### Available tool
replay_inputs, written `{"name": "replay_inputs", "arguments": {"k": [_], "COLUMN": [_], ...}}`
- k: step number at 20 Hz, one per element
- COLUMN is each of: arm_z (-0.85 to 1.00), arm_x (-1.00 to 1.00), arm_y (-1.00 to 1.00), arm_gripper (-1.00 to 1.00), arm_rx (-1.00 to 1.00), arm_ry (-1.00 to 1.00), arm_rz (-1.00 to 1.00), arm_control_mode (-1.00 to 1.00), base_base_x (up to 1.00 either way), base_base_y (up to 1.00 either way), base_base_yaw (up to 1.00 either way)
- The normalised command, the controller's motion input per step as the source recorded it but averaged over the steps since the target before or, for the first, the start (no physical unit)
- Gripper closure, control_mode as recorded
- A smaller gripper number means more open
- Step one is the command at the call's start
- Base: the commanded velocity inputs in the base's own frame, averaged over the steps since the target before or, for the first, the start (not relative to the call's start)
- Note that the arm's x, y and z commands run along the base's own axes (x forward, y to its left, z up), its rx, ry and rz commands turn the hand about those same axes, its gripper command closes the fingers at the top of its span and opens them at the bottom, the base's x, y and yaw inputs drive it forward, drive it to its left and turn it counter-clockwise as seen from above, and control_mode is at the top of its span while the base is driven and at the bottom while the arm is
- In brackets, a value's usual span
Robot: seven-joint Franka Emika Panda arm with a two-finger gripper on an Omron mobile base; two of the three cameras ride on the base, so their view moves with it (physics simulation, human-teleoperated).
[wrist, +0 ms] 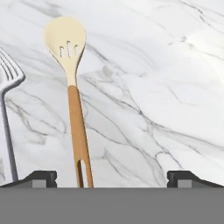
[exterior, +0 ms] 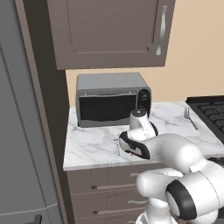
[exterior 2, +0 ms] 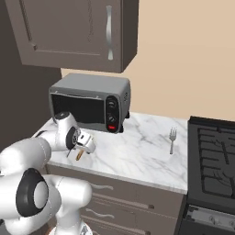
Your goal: Organize the utensils by type. Pick up the wooden spoons from the counter and place them in the open cabinet. Then pick up the metallic utensils from the counter and place them in the open drawer.
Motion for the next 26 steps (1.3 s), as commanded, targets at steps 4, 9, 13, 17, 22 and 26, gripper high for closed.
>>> {"name": "replay_inputs", "arguments": {"k": [4, 9, 13, 17, 22, 26], "arm_z": [-0.21, -0.09, -0.02, -0.07, -0.19, -0.22], "arm_x": [0.16, 0.31, 0.38, 0.27, 0.24, 0.16], "arm_y": [0.04, 0.02, 0.04, 0.0, 0.03, 0.01], "arm_gripper": [-1.0, -1.0, -1.0, -1.0, -1.0, -1.0], "arm_rx": [0.0, 0.0, 0.0, 0.0, 0.0, 0.0], "arm_ry": [0.06, 0.01, 0.01, 0.05, 0.1, 0.11], "arm_rz": [0.0, 0.0, 0.0, 0.0, 0.0, 0.0], "arm_control_mode": [-1.0, -1.0, -1.0, -1.0, -1.0, -1.0], "base_base_x": [0.0, 0.0, 0.0, 0.0, 0.0, 0.0], "base_base_y": [0.0, 0.0, 0.0, 0.0, 0.0, 0.0], "base_base_yaw": [0.0, 0.0, 0.0, 0.0, 0.0, 0.0]}}
